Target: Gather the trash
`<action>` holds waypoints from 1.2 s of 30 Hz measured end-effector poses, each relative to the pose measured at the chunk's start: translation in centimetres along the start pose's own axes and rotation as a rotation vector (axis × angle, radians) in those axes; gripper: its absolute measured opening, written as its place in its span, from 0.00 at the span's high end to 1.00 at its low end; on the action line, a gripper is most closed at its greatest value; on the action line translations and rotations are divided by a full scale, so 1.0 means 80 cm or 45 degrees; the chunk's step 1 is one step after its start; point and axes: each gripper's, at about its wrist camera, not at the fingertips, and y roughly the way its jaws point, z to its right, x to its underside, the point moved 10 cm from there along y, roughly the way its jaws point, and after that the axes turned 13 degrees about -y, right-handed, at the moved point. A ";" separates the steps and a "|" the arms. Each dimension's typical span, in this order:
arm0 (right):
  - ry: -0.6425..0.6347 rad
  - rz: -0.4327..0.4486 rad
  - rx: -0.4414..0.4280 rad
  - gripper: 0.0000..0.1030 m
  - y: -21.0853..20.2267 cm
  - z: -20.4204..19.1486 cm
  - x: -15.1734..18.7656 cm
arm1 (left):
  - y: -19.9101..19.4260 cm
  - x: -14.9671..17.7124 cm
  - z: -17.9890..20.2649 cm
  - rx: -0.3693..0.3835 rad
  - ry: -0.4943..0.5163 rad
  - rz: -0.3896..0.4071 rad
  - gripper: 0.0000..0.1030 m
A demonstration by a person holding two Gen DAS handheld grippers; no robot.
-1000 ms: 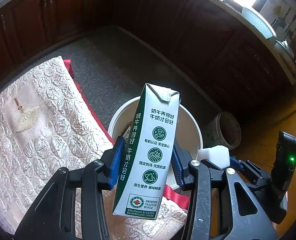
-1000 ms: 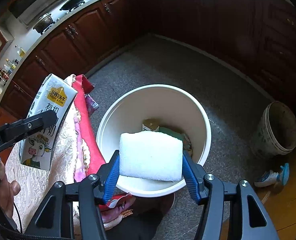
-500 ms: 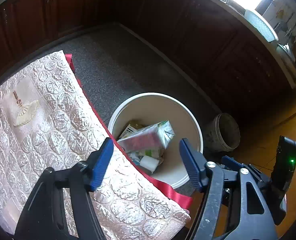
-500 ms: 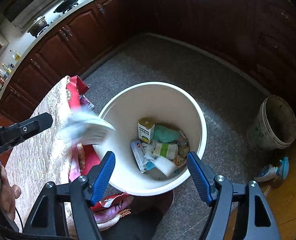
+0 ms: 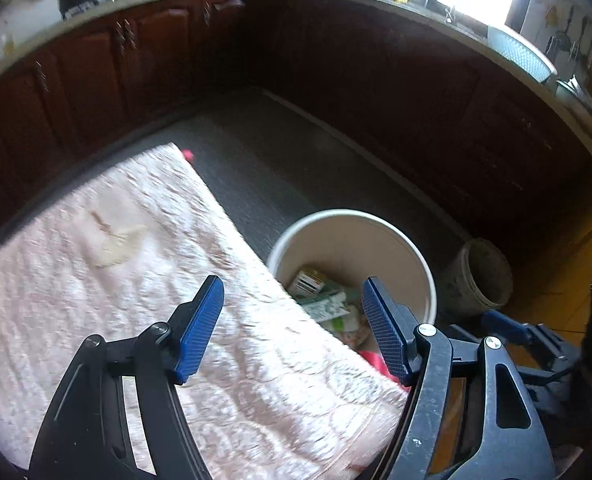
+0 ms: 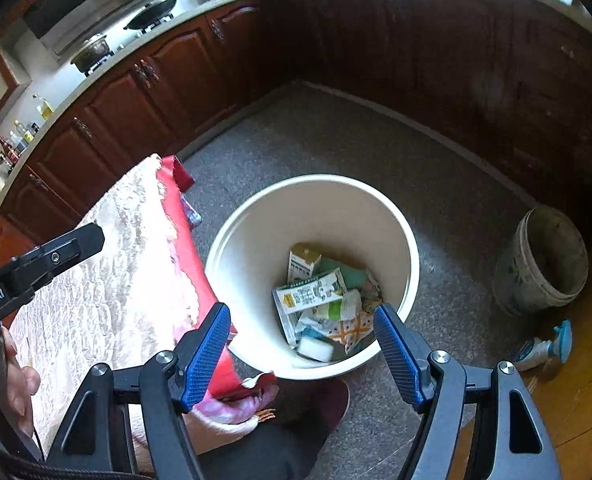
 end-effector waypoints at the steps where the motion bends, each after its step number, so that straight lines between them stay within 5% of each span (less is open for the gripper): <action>1: -0.009 0.014 0.011 0.31 -0.006 -0.004 -0.001 | -0.012 -0.001 -0.005 -0.013 0.003 0.035 0.31; 12: -0.105 0.296 0.153 0.18 -0.117 -0.056 -0.024 | -0.143 -0.008 -0.043 -0.019 -0.031 0.344 0.30; 17: -0.125 0.393 0.195 0.13 -0.163 -0.078 -0.027 | -0.185 -0.006 -0.055 -0.037 -0.011 0.460 0.21; 36: -0.090 0.552 0.292 0.05 -0.237 -0.090 -0.020 | -0.238 0.000 -0.069 -0.016 -0.022 0.575 0.21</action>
